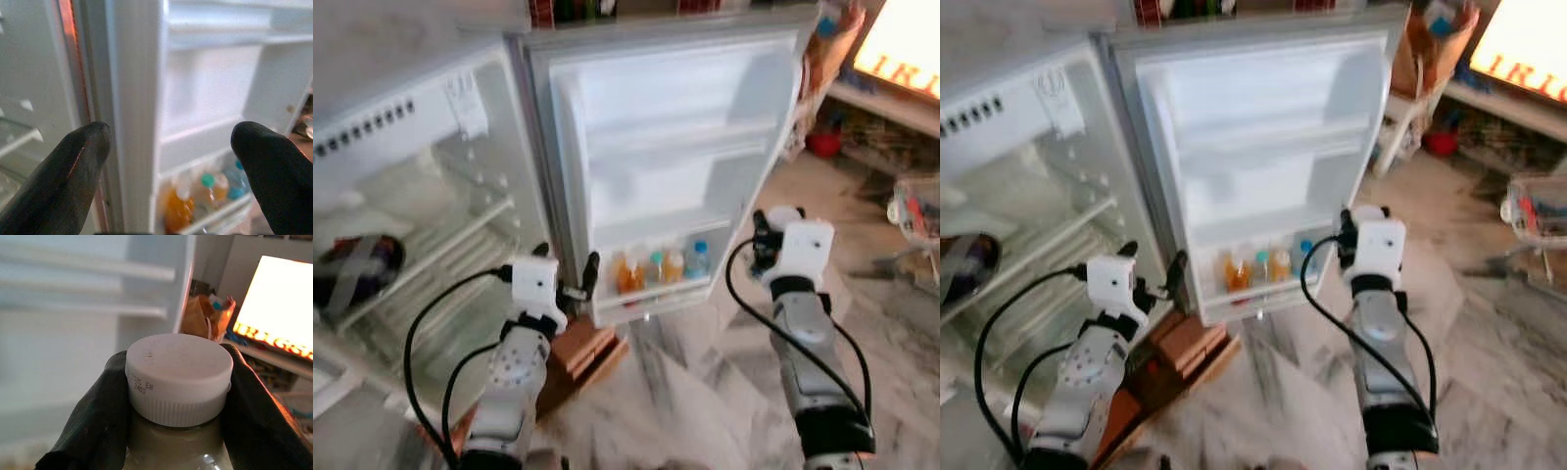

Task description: Restocking fridge

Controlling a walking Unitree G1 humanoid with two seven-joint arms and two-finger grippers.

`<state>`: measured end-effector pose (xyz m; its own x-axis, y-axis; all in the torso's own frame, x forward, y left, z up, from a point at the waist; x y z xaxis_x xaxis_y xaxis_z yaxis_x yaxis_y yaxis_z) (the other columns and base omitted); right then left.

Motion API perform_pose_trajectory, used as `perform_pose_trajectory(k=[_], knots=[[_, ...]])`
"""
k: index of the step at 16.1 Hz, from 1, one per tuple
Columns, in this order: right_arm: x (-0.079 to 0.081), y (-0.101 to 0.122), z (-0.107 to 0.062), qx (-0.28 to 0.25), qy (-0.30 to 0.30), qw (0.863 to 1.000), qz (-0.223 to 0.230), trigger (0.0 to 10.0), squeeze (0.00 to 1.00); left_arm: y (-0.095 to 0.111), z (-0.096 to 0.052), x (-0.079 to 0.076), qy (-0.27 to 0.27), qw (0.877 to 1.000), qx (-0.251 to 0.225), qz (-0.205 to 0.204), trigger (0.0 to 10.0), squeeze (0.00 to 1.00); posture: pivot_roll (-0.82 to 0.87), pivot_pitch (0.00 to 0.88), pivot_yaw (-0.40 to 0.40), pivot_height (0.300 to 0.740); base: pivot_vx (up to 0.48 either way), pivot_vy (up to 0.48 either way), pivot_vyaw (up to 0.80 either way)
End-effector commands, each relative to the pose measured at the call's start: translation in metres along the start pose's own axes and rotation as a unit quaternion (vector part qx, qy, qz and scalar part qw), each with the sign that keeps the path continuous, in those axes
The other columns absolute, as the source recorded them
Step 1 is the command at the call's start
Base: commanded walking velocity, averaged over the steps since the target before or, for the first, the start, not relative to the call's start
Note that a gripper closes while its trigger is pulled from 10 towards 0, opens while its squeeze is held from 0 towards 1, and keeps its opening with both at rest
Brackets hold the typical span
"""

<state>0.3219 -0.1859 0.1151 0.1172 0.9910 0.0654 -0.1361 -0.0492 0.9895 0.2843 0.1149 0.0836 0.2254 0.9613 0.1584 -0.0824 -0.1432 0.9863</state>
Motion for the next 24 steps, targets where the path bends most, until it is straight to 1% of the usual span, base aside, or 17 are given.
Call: perform_pose_trajectory(k=[1,4,5,6,8,9,10,11,12,14,16,17,19,21,23,24], knots=[[0.012,0.013,0.004,-0.027,0.016,0.999,0.006,10.0,0.00,0.002,-0.001,0.009,0.014,1.000,-0.004,0.004,10.0,0.00,0.12,0.047,-0.060,0.740,0.000,0.000,0.00],[0.015,0.013,0.002,-0.029,0.030,0.999,0.006,10.0,0.00,0.000,-0.003,0.010,0.016,1.000,-0.002,0.004,10.0,0.00,0.12,0.048,-0.061,0.740,0.000,0.000,0.00],[0.021,0.018,0.002,-0.041,0.048,0.998,0.009,10.0,0.00,-0.001,-0.004,0.009,0.016,1.000,0.000,0.004,10.0,0.00,0.12,0.051,-0.062,0.740,0.000,0.000,0.00],[0.028,0.029,0.008,-0.062,0.065,0.996,0.020,10.0,0.00,0.000,-0.004,0.009,0.016,1.000,0.001,0.004,10.0,0.00,0.12,0.055,-0.061,0.740,0.000,0.000,0.00],[0.036,0.049,0.022,-0.093,0.082,0.992,0.029,10.0,0.00,0.001,-0.004,0.008,0.017,1.000,0.000,0.004,10.0,0.00,0.12,0.062,-0.059,0.740,0.000,0.000,0.00],[0.041,0.063,0.035,-0.111,0.088,0.989,0.034,10.0,0.00,0.001,-0.005,0.009,0.017,1.000,0.000,0.003,10.0,0.00,0.13,0.067,-0.059,0.740,0.000,0.000,0.00],[0.044,0.071,0.042,-0.121,0.092,0.988,0.035,10.0,0.00,0.001,-0.006,0.009,0.017,1.000,-0.001,0.003,10.0,0.00,0.13,0.072,-0.062,0.740,0.000,0.000,0.00],[0.050,0.088,0.058,-0.142,0.101,0.984,0.040,10.0,0.00,0.001,-0.009,0.009,0.020,1.000,0.001,0.008,10.0,0.00,0.14,0.080,-0.065,0.740,0.000,0.000,0.00],[0.053,0.098,0.065,-0.152,0.103,0.982,0.042,10.0,0.00,0.001,-0.011,0.010,0.026,1.000,0.004,0.012,10.0,0.00,0.15,0.085,-0.068,0.740,0.000,0.000,0.00],[0.061,0.119,0.077,-0.182,0.097,0.978,0.028,10.0,0.00,0.000,-0.019,0.007,0.025,1.000,0.007,0.013,10.0,0.00,0.18,0.102,-0.077,0.740,0.000,0.000,0.00],[0.061,0.134,0.084,-0.204,0.084,0.975,0.023,10.0,0.00,0.002,-0.021,0.008,0.027,1.000,0.006,0.014,10.0,0.00,0.19,0.112,-0.079,0.740,0.000,0.000,0.00],[0.061,0.142,0.087,-0.219,0.079,0.972,0.003,10.0,0.00,0.002,-0.022,0.009,0.029,0.999,0.006,0.015,10.0,0.00,0.20,0.117,-0.079,0.740,0.000,0.000,0.00],[0.061,0.145,0.090,-0.232,0.078,0.969,-0.032,10.0,0.00,0.003,-0.024,0.012,0.029,0.999,0.008,0.017,10.0,0.00,0.21,0.129,-0.077,0.740,0.000,0.000,0.00],[0.055,0.134,0.097,-0.210,0.068,0.975,-0.026,10.0,0.00,0.004,-0.027,0.012,0.027,0.999,0.011,0.021,10.0,0.00,0.22,0.142,-0.073,0.740,0.000,0.000,0.00],[0.054,0.120,0.101,-0.183,0.065,0.981,-0.021,10.0,0.00,0.004,-0.032,0.014,0.028,0.999,0.016,0.023,10.0,0.00,0.24,0.151,-0.071,0.740,0.000,0.000,0.00],[0.056,0.113,0.102,-0.169,0.067,0.983,-0.027,10.0,0.00,0.004,-0.033,0.014,0.027,0.999,0.018,0.024,10.0,0.00,0.25,0.154,-0.071,0.740,0.000,0.000,0.00]])
Point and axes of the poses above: a point about 5 cm out from each wrist's last joint towards the gripper, its own z axis pointing out of the wrist towards the gripper, its own y axis along the axis of the wrist's last joint, x = y × z, the point moved 2 cm from there along z, pointing out of the wrist towards the gripper, and after that the axes turned 11 degrees about z, right-handed, at the moved point
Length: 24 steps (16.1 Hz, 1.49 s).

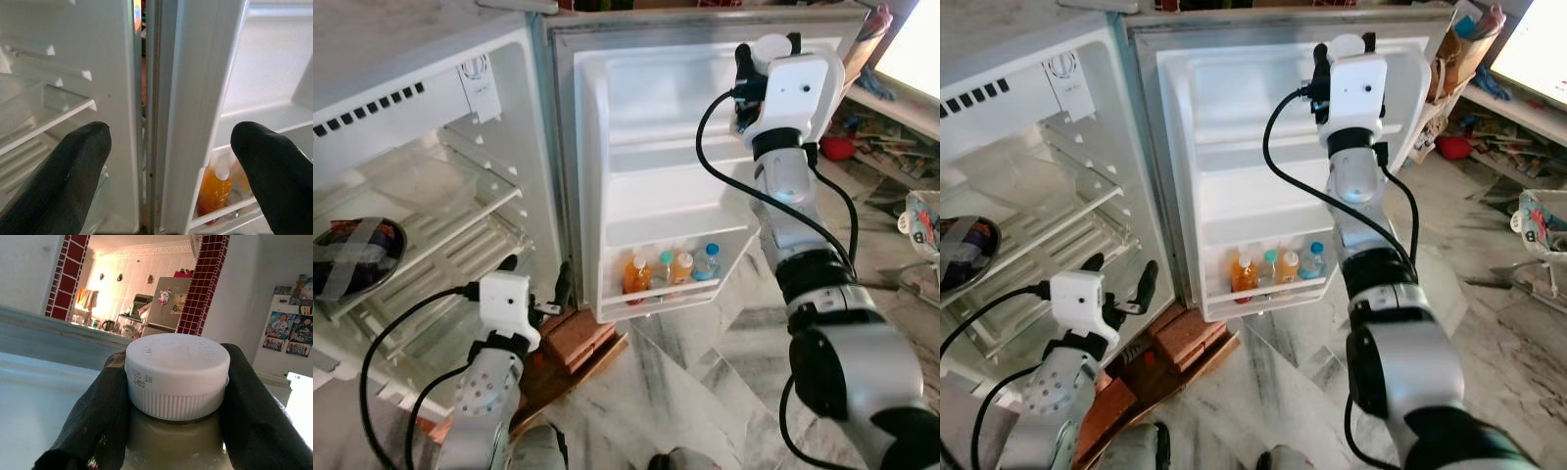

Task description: Restocking fridge

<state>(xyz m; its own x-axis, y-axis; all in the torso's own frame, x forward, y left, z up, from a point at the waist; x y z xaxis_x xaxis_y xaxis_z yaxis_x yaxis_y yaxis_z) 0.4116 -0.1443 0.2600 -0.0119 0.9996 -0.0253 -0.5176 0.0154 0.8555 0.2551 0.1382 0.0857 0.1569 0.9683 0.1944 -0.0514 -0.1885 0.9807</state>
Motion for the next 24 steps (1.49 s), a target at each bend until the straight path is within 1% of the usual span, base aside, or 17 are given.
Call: perform_pose_trajectory(k=[1,3,5,6,7,8,10,11,12,14,17,20,21,22,24], knots=[[-0.001,-0.022,-0.009,0.049,-0.002,0.999,-0.003,10.0,0.00,0.003,-0.001,-0.002,-0.006,1.000,-0.001,0.006,10.0,0.00,0.26,0.156,-0.069,0.740,0.000,0.000,0.00],[0.003,-0.033,-0.012,0.072,0.001,0.997,-0.012,10.0,0.00,0.003,-0.003,-0.002,-0.005,1.000,0.003,0.007,10.0,0.00,0.26,0.161,-0.066,0.740,0.000,0.000,0.00],[0.003,-0.041,-0.017,0.091,-0.010,0.996,-0.011,10.0,0.00,0.004,-0.004,-0.002,-0.005,1.000,0.005,0.007,10.0,0.00,0.26,0.165,-0.061,0.740,0.000,0.000,0.00],[0.002,-0.045,-0.020,0.096,-0.009,0.995,-0.024,10.0,0.00,0.004,-0.004,-0.003,-0.006,1.000,0.005,0.008,10.0,0.00,0.26,0.166,-0.056,0.740,0.000,0.000,0.00],[0.001,-0.046,-0.022,0.095,-0.014,0.995,-0.029,10.0,0.00,0.005,-0.003,-0.003,-0.007,1.000,0.005,0.008,10.0,0.00,0.26,0.166,-0.055,0.740,0.000,0.000,0.00],[0.001,-0.050,-0.024,0.106,-0.010,0.993,-0.044,10.0,0.00,0.005,-0.002,-0.003,-0.008,1.000,0.005,0.009,10.0,0.00,0.26,0.166,-0.054,0.740,0.000,0.000,0.00],[-0.010,-0.065,-0.033,0.151,-0.044,0.987,-0.035,10.0,0.00,0.006,0.000,-0.002,-0.009,1.000,0.005,0.010,10.0,0.00,0.26,0.166,-0.052,0.740,0.000,0.000,0.00],[-0.013,-0.069,-0.035,0.164,-0.057,0.985,-0.021,10.0,0.00,0.006,0.000,-0.002,-0.009,1.000,0.005,0.011,10.0,0.00,0.26,0.166,-0.052,0.740,0.000,0.000,0.00],[-0.017,-0.075,-0.040,0.186,-0.074,0.980,0.004,10.0,0.00,0.007,0.000,-0.002,-0.009,1.000,0.005,0.011,10.0,0.00,0.26,0.164,-0.051,0.740,0.000,0.000,0.00],[-0.023,-0.078,-0.042,0.198,-0.089,0.976,0.031,10.0,0.00,0.007,-0.001,-0.002,-0.009,1.000,0.005,0.012,10.0,0.00,0.26,0.162,-0.053,0.740,0.000,0.000,0.00],[-0.030,-0.078,-0.041,0.206,-0.103,0.973,0.029,10.0,0.00,0.007,0.002,-0.003,-0.010,1.000,0.005,0.010,10.0,0.00,0.26,0.158,-0.055,0.740,0.000,0.000,0.00],[-0.041,-0.073,-0.034,0.213,-0.112,0.970,0.033,10.0,0.00,0.006,0.007,-0.003,-0.009,1.000,0.006,0.010,10.0,0.00,0.25,0.141,-0.054,0.740,0.000,0.000,0.00],[-0.044,-0.071,-0.031,0.216,-0.112,0.969,0.034,10.0,0.16,0.006,0.008,-0.003,-0.009,1.000,0.006,0.011,10.0,0.00,0.25,0.137,-0.054,0.740,0.000,0.000,0.00],[-0.047,-0.068,-0.027,0.218,-0.113,0.969,0.031,10.0,1.00,0.006,0.010,-0.003,-0.009,1.000,0.006,0.011,10.0,0.00,0.24,0.130,-0.056,0.740,0.000,0.000,0.00],[-0.049,-0.063,-0.020,0.224,-0.104,0.969,0.017,10.0,1.00,0.007,0.015,-0.004,-0.008,1.000,0.004,0.011,10.0,0.00,0.24,0.119,-0.060,0.740,0.000,0.000,0.00]])
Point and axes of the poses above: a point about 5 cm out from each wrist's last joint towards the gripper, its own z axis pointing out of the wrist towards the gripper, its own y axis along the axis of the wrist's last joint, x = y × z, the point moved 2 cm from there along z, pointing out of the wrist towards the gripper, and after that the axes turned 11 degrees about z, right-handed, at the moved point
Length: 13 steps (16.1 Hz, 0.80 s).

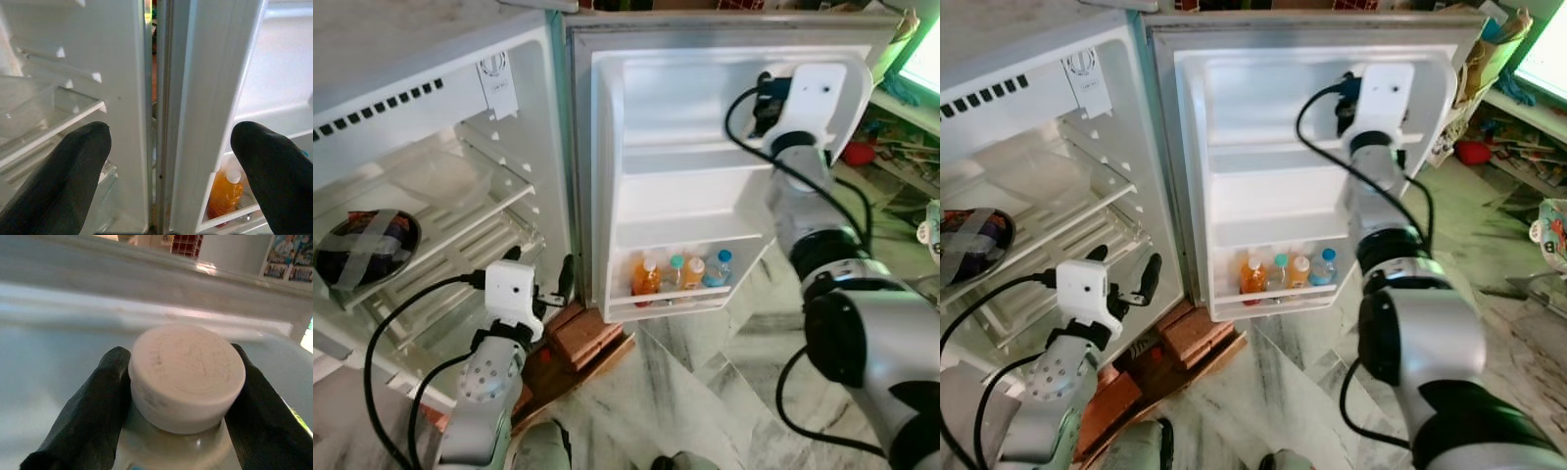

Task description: Restocking fridge

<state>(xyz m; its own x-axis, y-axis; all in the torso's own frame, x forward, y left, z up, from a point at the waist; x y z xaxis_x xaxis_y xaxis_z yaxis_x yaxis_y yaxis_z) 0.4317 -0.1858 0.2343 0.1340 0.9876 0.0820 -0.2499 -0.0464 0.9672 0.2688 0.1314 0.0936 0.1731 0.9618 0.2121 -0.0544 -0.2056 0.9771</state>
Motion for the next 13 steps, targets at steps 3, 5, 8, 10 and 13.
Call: perform_pose_trajectory(k=[3,5,8,10,13], knots=[[-0.016,-0.032,-0.010,0.074,-0.024,0.996,-0.038,10.0,1.00,-0.002,0.003,-0.005,0.000,1.000,0.004,-0.001,10.0,0.00,0.24,0.108,-0.067,0.740,0.000,0.000,0.00],[-0.021,-0.027,-0.008,0.067,-0.036,0.997,-0.034,10.0,1.00,-0.003,0.004,-0.005,0.000,1.000,0.005,0.000,10.0,0.00,0.24,0.106,-0.068,0.740,0.000,0.000,0.00],[-0.018,-0.010,-0.003,0.021,-0.024,0.999,-0.023,10.0,1.00,-0.005,0.006,-0.004,0.002,1.000,0.007,0.001,10.0,0.00,0.23,0.095,-0.072,0.740,0.000,0.000,0.00],[-0.003,0.003,-0.001,-0.017,0.018,1.000,0.003,10.0,1.00,-0.005,0.008,-0.003,0.007,1.000,0.007,0.001,10.0,0.00,0.23,0.089,-0.075,0.740,0.000,0.000,0.00],[0.005,0.015,-0.001,-0.060,0.040,0.997,-0.006,10.0,1.00,-0.004,0.011,-0.005,0.007,1.000,0.005,0.000,10.0,0.00,0.22,0.080,-0.076,0.740,0.000,0.000,0.00]])
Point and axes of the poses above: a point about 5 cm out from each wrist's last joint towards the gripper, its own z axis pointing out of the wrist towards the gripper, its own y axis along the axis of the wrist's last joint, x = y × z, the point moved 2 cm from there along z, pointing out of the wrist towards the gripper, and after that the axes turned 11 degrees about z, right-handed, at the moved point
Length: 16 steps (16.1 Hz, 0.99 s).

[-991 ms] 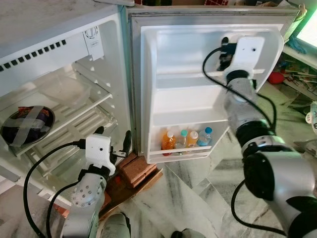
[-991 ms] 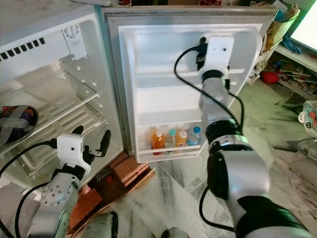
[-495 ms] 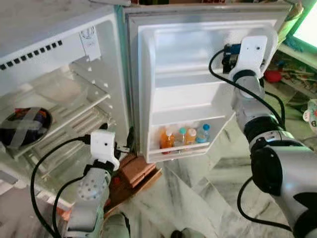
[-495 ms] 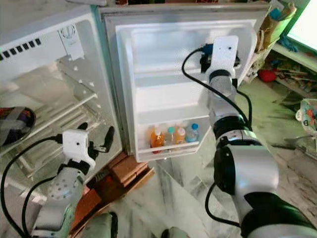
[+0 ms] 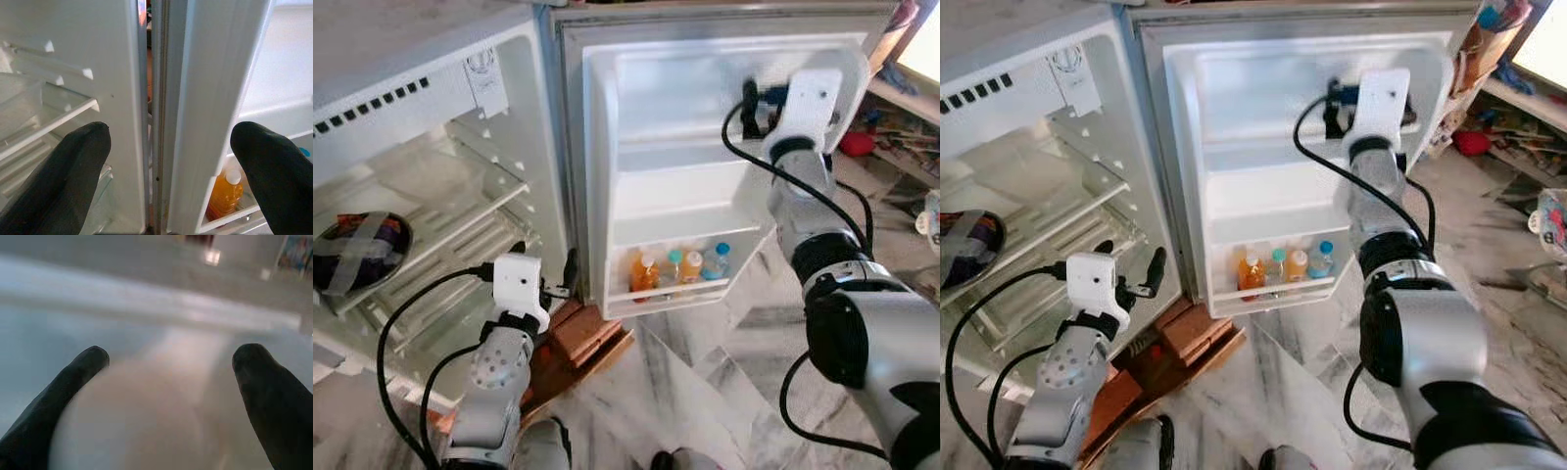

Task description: Restocking fridge

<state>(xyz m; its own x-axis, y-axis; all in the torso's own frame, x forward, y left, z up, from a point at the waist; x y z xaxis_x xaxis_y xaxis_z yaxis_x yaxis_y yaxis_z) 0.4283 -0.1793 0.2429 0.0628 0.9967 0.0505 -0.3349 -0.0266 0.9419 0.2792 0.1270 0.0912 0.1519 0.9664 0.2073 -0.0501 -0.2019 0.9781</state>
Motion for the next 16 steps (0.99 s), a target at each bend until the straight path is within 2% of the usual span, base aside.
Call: perform_pose_trajectory(k=[1,6,8,10,12,14,16], knots=[[-0.002,0.012,0.002,-0.030,0.001,1.000,0.002,10.0,1.00,-0.002,0.001,-0.003,-0.004,1.000,0.003,0.002,10.0,0.00,0.22,0.076,-0.076,0.740,0.000,0.000,0.00],[-0.004,0.029,-0.004,-0.096,0.022,0.994,0.045,10.0,1.00,-0.002,0.005,-0.003,0.000,1.000,0.000,0.001,10.0,0.00,0.19,0.065,-0.077,0.740,0.000,0.000,0.00],[-0.003,0.029,-0.010,-0.103,0.033,0.992,0.062,10.0,1.00,-0.003,0.006,-0.003,0.002,1.000,0.005,0.002,10.0,0.00,0.19,0.063,-0.077,0.740,0.000,0.000,0.00],[0.001,0.019,-0.027,-0.090,0.058,0.988,0.112,10.0,1.00,-0.006,0.006,-0.002,0.009,1.000,0.015,0.004,10.0,0.00,0.18,0.058,-0.076,0.740,0.000,0.000,0.00],[0.005,0.006,-0.048,-0.074,0.081,0.988,0.112,10.0,1.00,-0.008,0.004,0.000,0.009,1.000,0.018,0.003,10.0,0.00,0.17,0.061,-0.075,0.740,0.000,0.000,0.00],[0.003,-0.017,-0.073,-0.045,0.074,0.990,0.113,10.0,1.00,-0.011,0.002,-0.001,0.007,1.000,0.022,0.005,10.0,0.00,0.16,0.061,-0.073,0.740,0.000,0.000,0.00],[0.007,-0.031,-0.091,-0.030,0.076,0.991,0.110,10.0,0.99,-0.010,0.002,-0.002,0.003,1.000,0.019,0.008,10.0,0.00,0.16,0.056,-0.072,0.740,0.000,0.000,0.00]])
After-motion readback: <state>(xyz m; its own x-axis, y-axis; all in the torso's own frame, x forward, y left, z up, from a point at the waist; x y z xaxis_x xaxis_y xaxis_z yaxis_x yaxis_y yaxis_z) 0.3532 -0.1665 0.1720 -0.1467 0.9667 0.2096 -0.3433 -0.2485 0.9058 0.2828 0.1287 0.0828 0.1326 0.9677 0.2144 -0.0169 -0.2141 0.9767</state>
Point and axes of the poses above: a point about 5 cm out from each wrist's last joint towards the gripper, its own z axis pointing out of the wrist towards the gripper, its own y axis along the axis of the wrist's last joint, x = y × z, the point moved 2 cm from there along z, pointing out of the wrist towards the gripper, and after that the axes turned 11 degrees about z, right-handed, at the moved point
